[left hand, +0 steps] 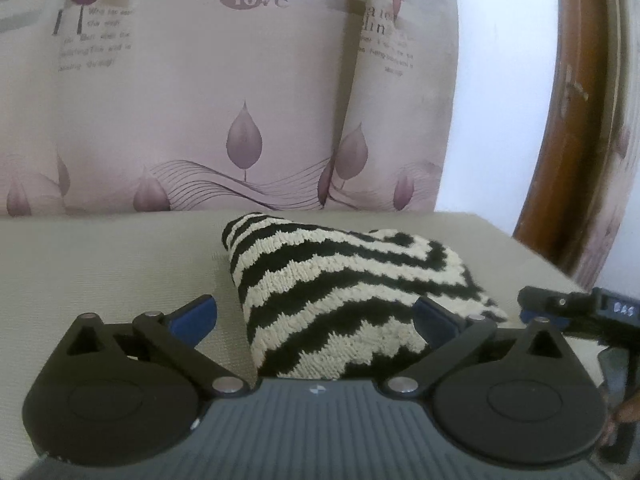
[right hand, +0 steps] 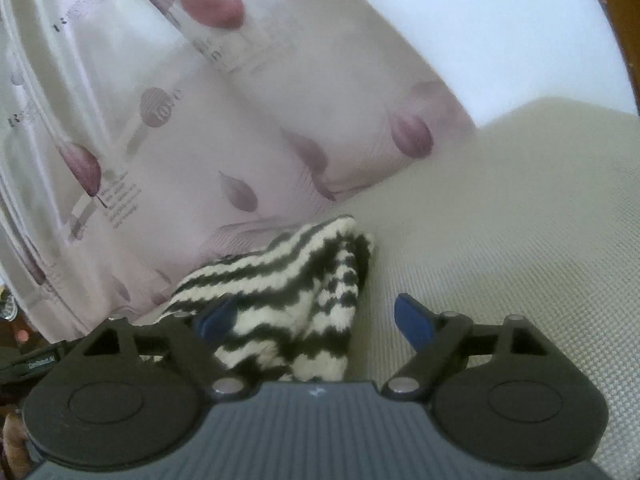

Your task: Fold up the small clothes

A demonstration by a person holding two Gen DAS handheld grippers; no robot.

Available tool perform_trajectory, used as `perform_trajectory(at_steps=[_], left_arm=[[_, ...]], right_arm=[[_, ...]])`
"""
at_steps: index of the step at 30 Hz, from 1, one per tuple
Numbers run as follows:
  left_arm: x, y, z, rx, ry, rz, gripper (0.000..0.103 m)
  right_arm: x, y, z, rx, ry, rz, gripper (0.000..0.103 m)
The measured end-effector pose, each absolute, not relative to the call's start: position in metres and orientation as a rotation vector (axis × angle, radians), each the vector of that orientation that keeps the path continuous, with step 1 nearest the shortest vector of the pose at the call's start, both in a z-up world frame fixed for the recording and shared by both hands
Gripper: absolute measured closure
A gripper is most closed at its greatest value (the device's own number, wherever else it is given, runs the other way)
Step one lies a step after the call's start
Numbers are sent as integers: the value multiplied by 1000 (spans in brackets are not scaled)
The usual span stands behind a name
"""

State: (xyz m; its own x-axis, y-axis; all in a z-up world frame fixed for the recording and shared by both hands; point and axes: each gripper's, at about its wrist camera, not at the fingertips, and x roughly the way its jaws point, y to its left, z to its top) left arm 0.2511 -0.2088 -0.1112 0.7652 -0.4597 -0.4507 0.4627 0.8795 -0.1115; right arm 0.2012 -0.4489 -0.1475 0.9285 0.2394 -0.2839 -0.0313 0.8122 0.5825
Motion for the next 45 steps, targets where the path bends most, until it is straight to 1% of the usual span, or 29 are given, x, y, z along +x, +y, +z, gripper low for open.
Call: perform_trajectory(at_steps=[3,5,7,14,33,45], left_arm=[[251,-214,-112,38,487,-489,0],[251,-217,-112,62,484,-478,0],[252,-219,-113,70,483,-477,0],[256,-224,-117,89,489,-467,0],[266,-234,-130,115,516,-479,0],[278,-231,-135,85,563,-524,0]], right_arm=[[200,-443,-147,573,353,178,16],[199,-439,-146,547,345,176,10],[200,-435,-145,525,351,166,8],[208,-422,-145,455,403,185,8],[224,-416,-151,449,513,246,8],[230,-427,-156,542,551,276,8]])
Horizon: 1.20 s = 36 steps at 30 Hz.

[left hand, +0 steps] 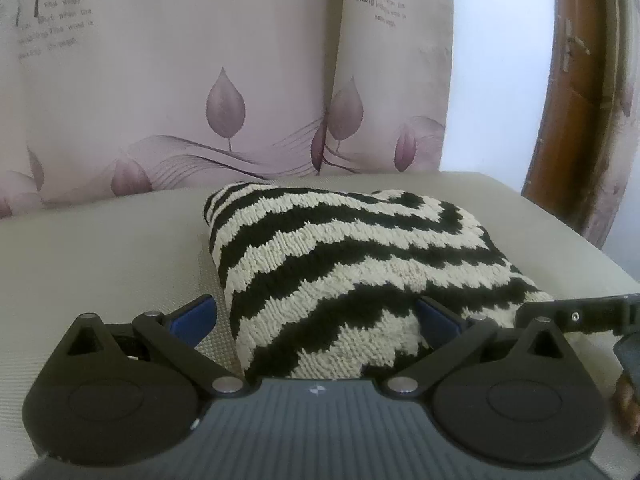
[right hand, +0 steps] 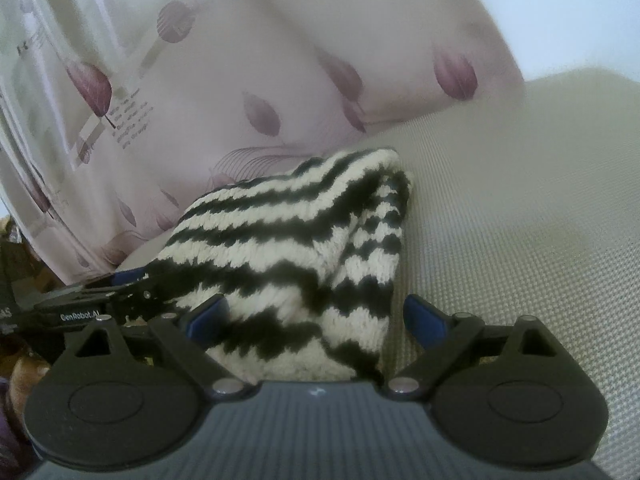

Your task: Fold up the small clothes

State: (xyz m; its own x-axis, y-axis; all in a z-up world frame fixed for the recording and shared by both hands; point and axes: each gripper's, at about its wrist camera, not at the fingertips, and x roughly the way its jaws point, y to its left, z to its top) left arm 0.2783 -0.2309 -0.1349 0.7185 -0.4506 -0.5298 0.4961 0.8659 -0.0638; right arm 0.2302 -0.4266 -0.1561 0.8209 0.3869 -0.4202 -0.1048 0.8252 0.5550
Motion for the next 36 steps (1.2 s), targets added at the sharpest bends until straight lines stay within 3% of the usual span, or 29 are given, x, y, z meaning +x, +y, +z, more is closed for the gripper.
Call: perform_trajectory(at_steps=[13,26,36], left_arm=[[291,-230,-137,71,598,-577,0],[313,-223,-143,-1,644,-677,0],[349,-198,-165,-251,795,-829,0]], right_arm=[[261,-449,-161,761,584,339,7],[304,-442,-161,719,637,455,7],[313,-449,-161,682,680,520,7]])
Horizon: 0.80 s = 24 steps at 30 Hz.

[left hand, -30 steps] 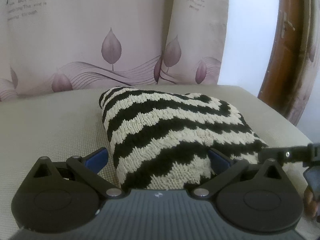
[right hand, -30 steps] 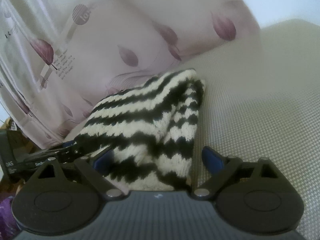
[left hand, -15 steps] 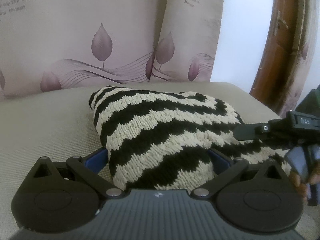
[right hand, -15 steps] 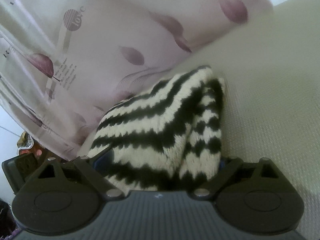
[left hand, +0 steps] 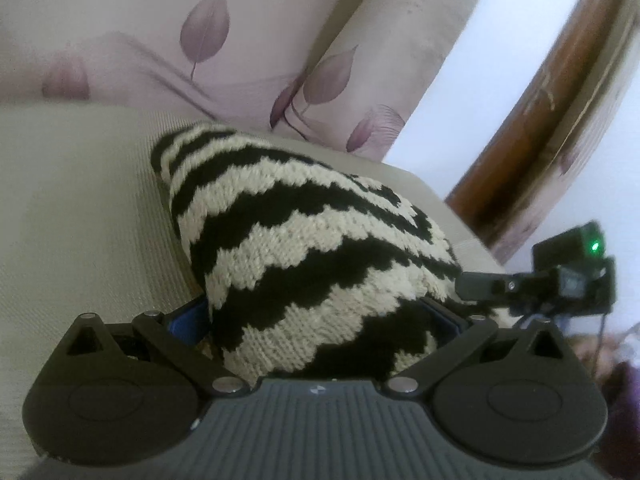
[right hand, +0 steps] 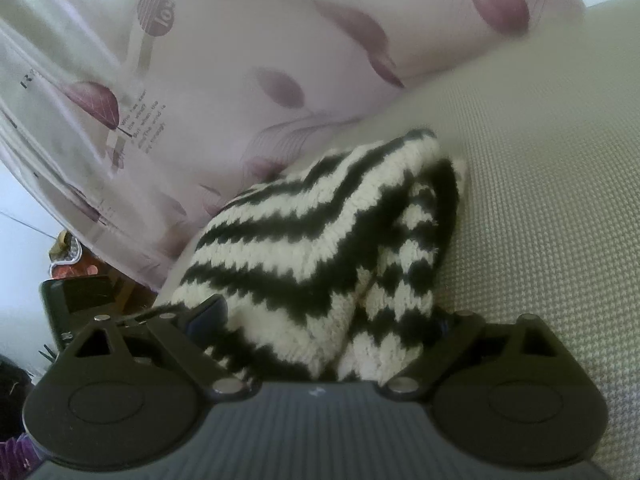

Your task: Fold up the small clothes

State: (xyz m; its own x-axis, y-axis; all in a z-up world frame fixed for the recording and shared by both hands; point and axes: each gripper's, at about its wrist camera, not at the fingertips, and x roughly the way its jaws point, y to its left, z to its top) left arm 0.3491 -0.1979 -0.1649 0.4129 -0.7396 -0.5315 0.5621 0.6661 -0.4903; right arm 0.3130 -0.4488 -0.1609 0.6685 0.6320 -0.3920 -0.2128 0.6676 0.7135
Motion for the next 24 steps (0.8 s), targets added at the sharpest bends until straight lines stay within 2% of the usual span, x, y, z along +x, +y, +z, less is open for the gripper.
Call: perform_trajectory(at_steps=[9,15,19,21,23,24], left_arm=[[374,-173,-183,-524,845,-917,0],[393,-174,-185,-594,831,-942,2],[391,-186,-183,-505,828,-934,5],[390,-186,-183,-492,832,-927,10],[391,-185,-183,-486,833,-922,13],[392,-184,-184,-485,834,-922,13]], right_arm=[[316,-466,-165,774,695,589,7],[328,-449,-162,723,682,620,5],[330,-449,-168,773,624,639,5],[329,-451,-170,792,604,641,9],[328,-455,-172,808,614,631,19],[328,-457,-173,819,623,635,20]])
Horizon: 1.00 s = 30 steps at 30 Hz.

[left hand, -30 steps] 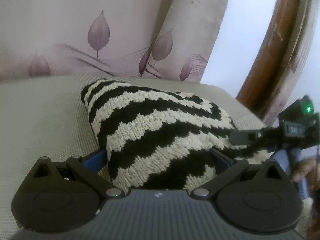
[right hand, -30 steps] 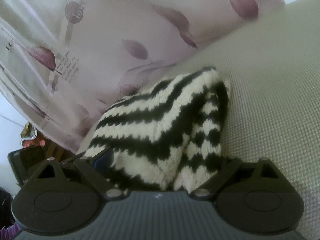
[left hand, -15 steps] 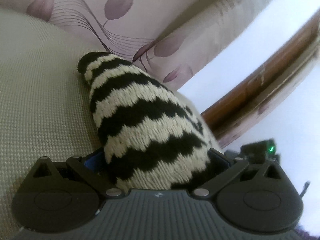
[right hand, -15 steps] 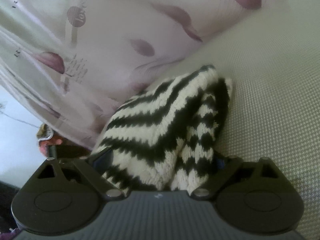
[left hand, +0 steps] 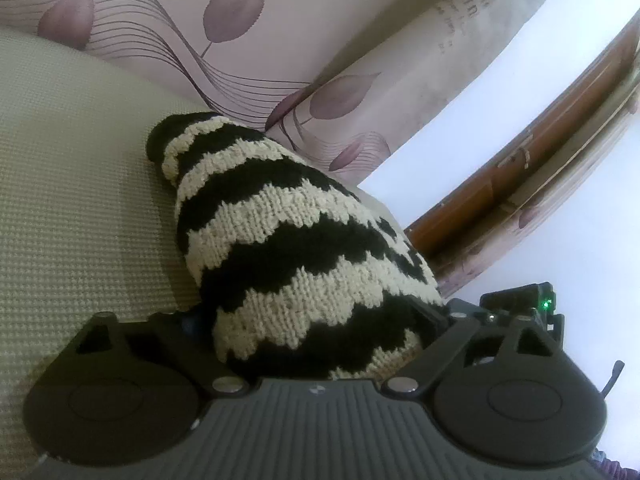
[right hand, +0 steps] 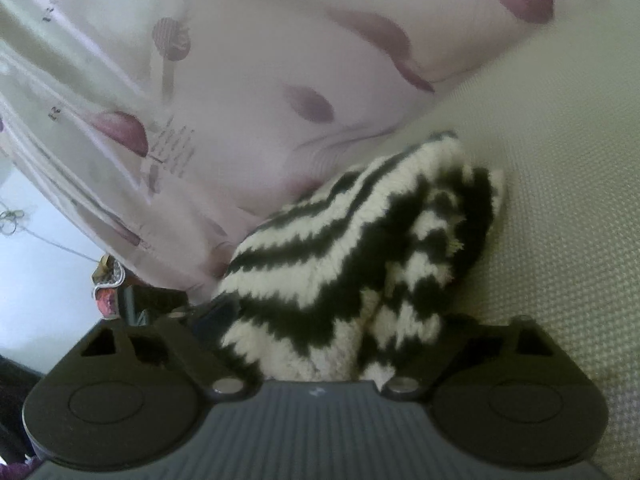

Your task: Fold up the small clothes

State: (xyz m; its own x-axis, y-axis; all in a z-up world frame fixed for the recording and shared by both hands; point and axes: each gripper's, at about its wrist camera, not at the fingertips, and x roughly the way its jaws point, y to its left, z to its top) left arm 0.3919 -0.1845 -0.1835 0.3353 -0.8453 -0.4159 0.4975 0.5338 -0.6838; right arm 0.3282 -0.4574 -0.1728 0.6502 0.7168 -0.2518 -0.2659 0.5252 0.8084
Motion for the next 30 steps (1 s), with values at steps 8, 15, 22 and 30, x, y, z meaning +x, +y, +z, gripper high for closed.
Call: perform_trajectory(at_steps=[8,15,22,30], left_arm=[[388,-198,-180,-423,815,-912,17],[374,-199,-173,-388,779,-863,36],[355,-195,-166,-385,767,-802,38],[335,-182,-152,-368,774,-759,40]], right_arm=[[333,-442,-166,715,649,624,27],[324,-428,-162,660,631,589,48],[310,-425,-161,721,602,563,49],[289,-407,-153,770,587,559,50]])
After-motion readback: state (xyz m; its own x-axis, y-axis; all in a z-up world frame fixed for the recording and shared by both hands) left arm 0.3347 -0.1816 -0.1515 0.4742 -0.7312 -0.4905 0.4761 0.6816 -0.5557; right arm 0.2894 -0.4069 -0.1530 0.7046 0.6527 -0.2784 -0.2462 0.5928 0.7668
